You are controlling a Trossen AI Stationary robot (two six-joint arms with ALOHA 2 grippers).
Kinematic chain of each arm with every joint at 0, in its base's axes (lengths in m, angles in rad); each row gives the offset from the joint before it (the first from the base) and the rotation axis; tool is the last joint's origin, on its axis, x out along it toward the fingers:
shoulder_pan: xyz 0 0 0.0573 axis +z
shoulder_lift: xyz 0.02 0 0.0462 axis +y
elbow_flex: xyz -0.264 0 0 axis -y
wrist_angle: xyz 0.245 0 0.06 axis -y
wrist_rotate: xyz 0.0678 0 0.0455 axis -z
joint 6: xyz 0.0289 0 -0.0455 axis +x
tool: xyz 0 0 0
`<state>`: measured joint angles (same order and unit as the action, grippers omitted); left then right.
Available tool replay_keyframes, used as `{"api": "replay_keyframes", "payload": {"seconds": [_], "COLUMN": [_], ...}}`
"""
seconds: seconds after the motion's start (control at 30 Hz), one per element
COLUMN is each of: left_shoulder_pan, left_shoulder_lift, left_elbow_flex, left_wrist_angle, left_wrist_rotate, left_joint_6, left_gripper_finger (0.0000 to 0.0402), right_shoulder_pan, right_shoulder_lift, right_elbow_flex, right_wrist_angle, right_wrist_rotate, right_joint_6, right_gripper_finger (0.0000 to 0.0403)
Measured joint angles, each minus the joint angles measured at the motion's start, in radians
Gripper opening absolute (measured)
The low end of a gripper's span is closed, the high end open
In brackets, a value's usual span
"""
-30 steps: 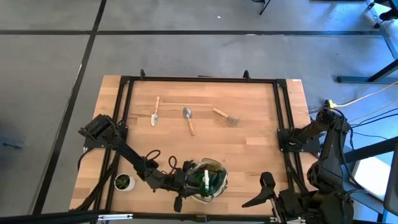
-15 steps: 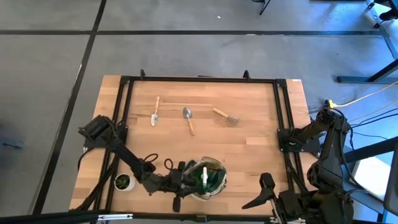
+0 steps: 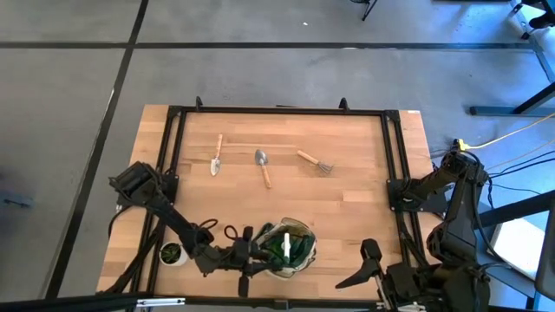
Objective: Pick & Place Garden tools in Gardening bag
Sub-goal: Put the top green fruit pruner into the gardening bag
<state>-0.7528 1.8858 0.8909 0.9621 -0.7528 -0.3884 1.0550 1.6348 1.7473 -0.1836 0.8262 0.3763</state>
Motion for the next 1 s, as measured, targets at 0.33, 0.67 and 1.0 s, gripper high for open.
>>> {"api": "replay_keyframes", "payload": {"seconds": [0.33, 0.67, 1.0], "left_shoulder_pan": [0.047, 0.029, 0.021], "left_shoulder_lift": [0.000, 0.000, 0.000], "left_elbow_flex": [0.000, 0.000, 0.000], "left_wrist_angle": [-0.057, -0.062, -0.108], "left_wrist_rotate": [0.089, 0.073, 0.072], "left_joint_6": [-0.047, -0.089, -0.125], "left_gripper_finger": [0.0063, 0.0063, 0.0063], "right_shoulder_pan": [-0.001, -0.001, -0.001], "right_shoulder_lift": [0.000, 0.000, 0.000], "right_elbow_flex": [0.000, 0.000, 0.000], "right_wrist_angle": [0.000, -0.008, -0.022], "right_wrist_rotate": [0.000, -0.001, 0.000], "right_joint_6": [0.000, 0.000, 0.000], "right_gripper_finger": [0.0232, 0.0232, 0.0232]}}
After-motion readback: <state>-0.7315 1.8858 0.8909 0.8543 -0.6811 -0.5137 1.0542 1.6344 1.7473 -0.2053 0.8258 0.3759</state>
